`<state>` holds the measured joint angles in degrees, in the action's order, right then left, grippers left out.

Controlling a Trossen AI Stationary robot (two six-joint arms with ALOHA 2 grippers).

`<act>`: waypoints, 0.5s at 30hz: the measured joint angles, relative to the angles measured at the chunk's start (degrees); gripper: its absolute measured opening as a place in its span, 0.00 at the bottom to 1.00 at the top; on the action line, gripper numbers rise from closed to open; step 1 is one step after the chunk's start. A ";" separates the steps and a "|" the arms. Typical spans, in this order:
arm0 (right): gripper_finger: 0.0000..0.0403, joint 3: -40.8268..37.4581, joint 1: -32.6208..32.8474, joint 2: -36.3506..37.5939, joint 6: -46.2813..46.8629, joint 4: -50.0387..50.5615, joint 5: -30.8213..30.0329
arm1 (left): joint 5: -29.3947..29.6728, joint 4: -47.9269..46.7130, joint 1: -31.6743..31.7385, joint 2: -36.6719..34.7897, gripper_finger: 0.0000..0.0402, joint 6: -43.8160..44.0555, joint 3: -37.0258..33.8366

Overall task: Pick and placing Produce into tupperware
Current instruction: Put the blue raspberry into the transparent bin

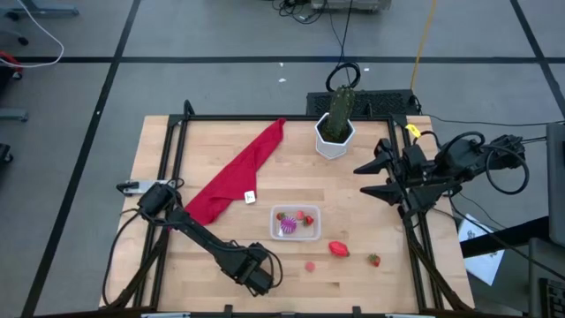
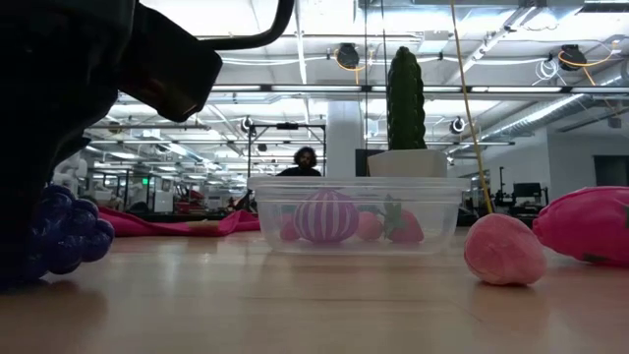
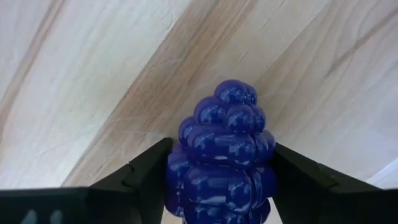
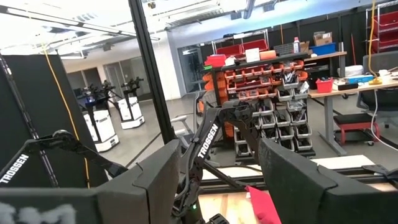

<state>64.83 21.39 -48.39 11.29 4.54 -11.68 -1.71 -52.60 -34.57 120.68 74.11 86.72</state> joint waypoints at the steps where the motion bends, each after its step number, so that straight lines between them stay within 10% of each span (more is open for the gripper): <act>1: 0.52 -0.01 0.00 -0.03 0.00 0.00 0.00 | -0.08 0.02 0.00 0.00 0.57 0.00 0.00; 15: 0.52 0.01 0.00 -0.08 0.00 0.00 0.00 | -2.76 -1.16 1.95 -3.33 0.57 -0.52 0.13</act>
<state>64.84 21.39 -48.47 11.29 4.54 -11.68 -4.47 -53.76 -32.62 117.35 73.58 86.85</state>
